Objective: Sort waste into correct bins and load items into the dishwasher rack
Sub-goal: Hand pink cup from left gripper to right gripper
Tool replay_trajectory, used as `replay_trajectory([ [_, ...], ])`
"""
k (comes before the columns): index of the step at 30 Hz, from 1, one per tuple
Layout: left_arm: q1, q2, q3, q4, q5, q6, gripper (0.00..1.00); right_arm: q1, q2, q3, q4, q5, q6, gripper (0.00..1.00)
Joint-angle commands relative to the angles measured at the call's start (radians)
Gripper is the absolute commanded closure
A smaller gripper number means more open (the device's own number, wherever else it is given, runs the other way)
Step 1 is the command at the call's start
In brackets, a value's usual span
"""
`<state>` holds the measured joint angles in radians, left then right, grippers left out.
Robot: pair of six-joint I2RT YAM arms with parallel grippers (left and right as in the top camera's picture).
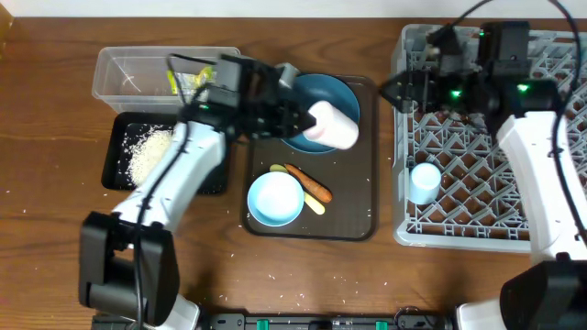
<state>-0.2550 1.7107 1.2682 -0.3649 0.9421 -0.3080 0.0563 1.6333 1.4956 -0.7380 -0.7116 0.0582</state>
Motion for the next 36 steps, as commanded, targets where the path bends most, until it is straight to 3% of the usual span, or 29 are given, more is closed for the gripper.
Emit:
replay_trajectory([
  [1,0.071,-0.007,0.002,0.002,0.372,-0.013,0.94,0.056,-0.006,-0.047,0.106,-0.306,-0.023,0.12],
  [6,0.132,-0.007,0.002,0.005,0.492,-0.012,0.94,0.142,-0.006,-0.084,0.257,-0.413,-0.023,0.12],
  [22,0.239,-0.007,0.002,0.040,0.570,-0.066,0.94,0.257,-0.005,-0.086,0.240,-0.466,-0.138,0.15],
  [36,0.236,-0.007,0.002,0.072,0.614,-0.098,0.94,0.323,-0.004,-0.086,0.289,-0.351,-0.153,0.21],
])
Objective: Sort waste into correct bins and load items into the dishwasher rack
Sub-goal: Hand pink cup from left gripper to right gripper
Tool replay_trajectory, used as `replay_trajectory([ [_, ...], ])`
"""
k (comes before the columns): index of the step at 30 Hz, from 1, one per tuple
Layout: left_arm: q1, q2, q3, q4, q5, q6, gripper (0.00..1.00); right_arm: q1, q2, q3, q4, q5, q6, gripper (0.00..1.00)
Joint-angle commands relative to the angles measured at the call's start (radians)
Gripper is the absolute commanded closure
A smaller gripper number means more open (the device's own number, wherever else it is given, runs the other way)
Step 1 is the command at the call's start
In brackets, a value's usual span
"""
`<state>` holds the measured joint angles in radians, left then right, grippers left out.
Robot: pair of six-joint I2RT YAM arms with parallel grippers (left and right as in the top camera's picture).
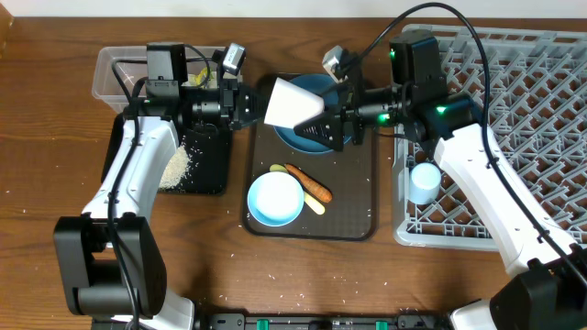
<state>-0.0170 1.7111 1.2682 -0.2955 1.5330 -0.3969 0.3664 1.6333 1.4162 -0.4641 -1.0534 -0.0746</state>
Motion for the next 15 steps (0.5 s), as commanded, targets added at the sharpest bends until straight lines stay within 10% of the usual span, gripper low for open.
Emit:
replay_trajectory([
  [1,-0.002,-0.007,0.002,0.002,0.023,-0.009,0.94,0.014,-0.004,-0.006,0.024,-0.009,-0.020,0.22],
  [15,-0.002,-0.007,0.002,0.003,0.023,-0.008,0.90,0.046,-0.004,-0.006,0.057,-0.005,-0.020,0.55],
])
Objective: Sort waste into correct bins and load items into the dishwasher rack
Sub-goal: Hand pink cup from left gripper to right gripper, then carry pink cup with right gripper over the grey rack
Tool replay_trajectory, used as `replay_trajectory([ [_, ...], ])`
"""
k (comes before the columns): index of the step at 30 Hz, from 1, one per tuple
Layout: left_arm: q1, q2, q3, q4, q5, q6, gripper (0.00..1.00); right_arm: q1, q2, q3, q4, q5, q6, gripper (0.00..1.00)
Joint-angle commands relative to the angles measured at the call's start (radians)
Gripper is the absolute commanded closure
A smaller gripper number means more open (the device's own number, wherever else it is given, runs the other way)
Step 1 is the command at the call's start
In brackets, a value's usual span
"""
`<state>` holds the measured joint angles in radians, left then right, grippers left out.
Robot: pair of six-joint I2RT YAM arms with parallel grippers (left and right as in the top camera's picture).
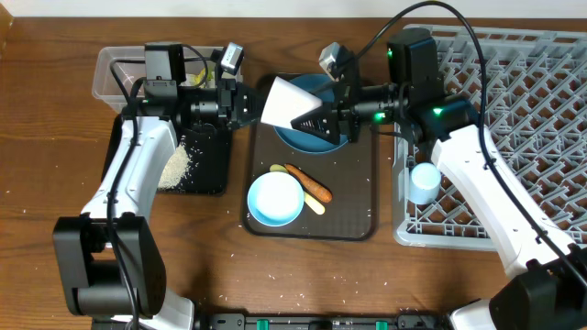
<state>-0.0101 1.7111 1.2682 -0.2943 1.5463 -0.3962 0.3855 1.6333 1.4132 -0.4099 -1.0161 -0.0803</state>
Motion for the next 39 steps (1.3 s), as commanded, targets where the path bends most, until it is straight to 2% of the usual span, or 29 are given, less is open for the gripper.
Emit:
replay_trajectory([
  [1,-0.009,-0.007,0.002,0.002,0.009,-0.009,0.88,0.025,-0.004,-0.004,0.002,-0.042,-0.014,0.55],
  [7,-0.009,-0.007,0.002,0.002,0.005,-0.005,0.83,-0.025,-0.006,-0.003,-0.001,-0.042,0.016,0.57],
  [8,-0.009,-0.007,0.002,0.002,0.005,-0.005,0.78,-0.043,-0.008,-0.003,-0.005,-0.042,0.032,0.58],
  [17,-0.009,-0.007,0.002,0.002,-0.107,-0.005,0.74,-0.282,-0.076,-0.003,-0.179,-0.040,0.039,0.59],
  [21,-0.009,-0.007,0.002,0.001,-0.154,-0.005,0.73,-0.357,-0.112,-0.003,-0.284,0.037,0.044,0.58],
  [24,-0.009,-0.007,0.002,-0.001,-0.222,0.006,0.73,-0.401,-0.153,-0.002,-0.392,0.210,0.114,0.57],
  [27,-0.010,-0.007,-0.003,-0.008,-0.347,0.010,0.73,-0.438,-0.203,0.016,-0.528,0.420,0.190,0.55],
  [31,-0.036,-0.006,-0.004,-0.076,-0.624,0.010,0.73,-0.483,-0.249,0.090,-0.737,0.664,0.238,0.54],
  [34,-0.086,-0.003,-0.004,-0.139,-0.860,0.010,0.73,-0.515,-0.251,0.154,-0.874,0.777,0.241,0.54],
  [39,-0.203,0.008,-0.004,-0.179,-1.135,0.010,0.73,-0.561,-0.246,0.171,-0.986,0.852,0.244,0.54],
])
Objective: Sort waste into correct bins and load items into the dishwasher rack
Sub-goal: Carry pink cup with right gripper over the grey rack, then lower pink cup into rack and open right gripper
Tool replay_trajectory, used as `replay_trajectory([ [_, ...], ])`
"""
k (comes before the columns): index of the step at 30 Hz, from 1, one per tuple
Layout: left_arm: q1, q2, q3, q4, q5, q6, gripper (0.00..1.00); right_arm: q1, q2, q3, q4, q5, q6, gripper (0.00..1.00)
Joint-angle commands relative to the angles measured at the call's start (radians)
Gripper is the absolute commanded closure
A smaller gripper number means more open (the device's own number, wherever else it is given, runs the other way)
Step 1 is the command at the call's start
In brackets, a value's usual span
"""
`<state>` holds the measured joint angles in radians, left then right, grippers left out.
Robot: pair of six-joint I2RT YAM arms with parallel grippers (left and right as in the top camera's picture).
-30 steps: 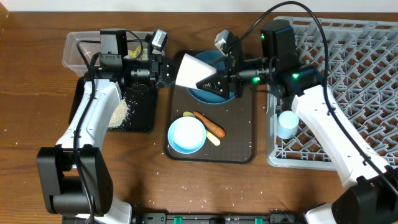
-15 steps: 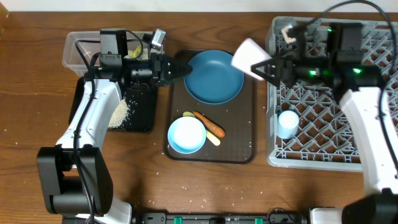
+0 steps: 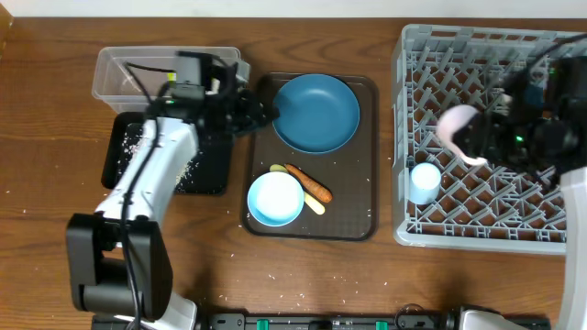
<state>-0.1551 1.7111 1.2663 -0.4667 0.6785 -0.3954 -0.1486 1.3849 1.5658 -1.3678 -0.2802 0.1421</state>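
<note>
A white cup (image 3: pixel 459 128) hangs tilted and blurred over the grey dishwasher rack (image 3: pixel 550 240), with my right gripper (image 3: pixel 481 137) shut on it. A small pale cup (image 3: pixel 424 181) stands in the rack's left part. On the dark tray (image 3: pixel 362 215) lie a blue plate (image 3: pixel 316 112), a light blue bowl (image 3: pixel 275 199), a carrot (image 3: pixel 310 183) and a yellow scrap (image 3: pixel 316 205). My left gripper (image 3: pixel 261 112) sits at the tray's upper left edge beside the plate, open and holding nothing.
A clear plastic bin (image 3: pixel 119 78) stands at the back left. In front of it is a black tray (image 3: pixel 124 160) with scattered rice, partly covered by my left arm. Rice grains dot the wooden table (image 3: pixel 55 238).
The white cup has gone from between both grippers over the blue plate to my right gripper alone, now over the rack. My left gripper holds nothing and stays by the tray's left edge.
My left gripper first held the white cup over the blue plate while the right one was over the rack. Then the right gripper had come across and met the cup's mouth. Now the right one has the cup above the rack, and the left is empty.
</note>
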Motion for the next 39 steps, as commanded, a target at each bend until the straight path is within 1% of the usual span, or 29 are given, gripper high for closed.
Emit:
replay_trajectory([
  [1,-0.082,0.009,-0.003,-0.008,-0.311,0.009,0.73,-0.033,0.005,0.018,-0.043,0.131,0.021,0.54],
  [7,-0.222,0.022,-0.004,-0.008,-0.600,0.009,0.72,-0.062,0.049,0.018,-0.102,0.164,0.007,0.54],
  [10,-0.264,0.037,-0.004,-0.008,-0.691,0.008,0.72,-0.061,0.085,0.018,-0.094,0.159,0.007,0.54],
  [12,-0.283,0.054,-0.004,-0.008,-0.726,0.008,0.72,-0.061,0.115,0.018,-0.080,0.138,0.007,0.55],
  [19,-0.285,0.122,-0.004,-0.007,-0.747,0.008,0.72,-0.060,0.235,0.018,-0.085,0.050,-0.014,0.56],
  [25,-0.284,0.132,-0.004,-0.008,-0.801,-0.007,0.72,-0.063,0.248,0.022,-0.167,0.046,-0.036,0.56],
  [29,-0.282,0.133,-0.004,-0.011,-0.804,-0.007,0.72,-0.064,0.248,0.022,-0.235,0.112,-0.035,0.55],
  [32,-0.282,0.133,-0.004,-0.012,-0.804,-0.007,0.72,-0.064,0.248,0.022,-0.256,0.155,-0.034,0.55],
  [34,-0.282,0.133,-0.004,-0.012,-0.806,-0.007,0.72,-0.071,0.248,0.022,-0.253,0.184,-0.024,0.55],
  [39,-0.282,0.135,-0.004,-0.015,-0.829,-0.008,0.71,-0.110,0.248,0.022,-0.204,0.186,-0.004,0.55],
])
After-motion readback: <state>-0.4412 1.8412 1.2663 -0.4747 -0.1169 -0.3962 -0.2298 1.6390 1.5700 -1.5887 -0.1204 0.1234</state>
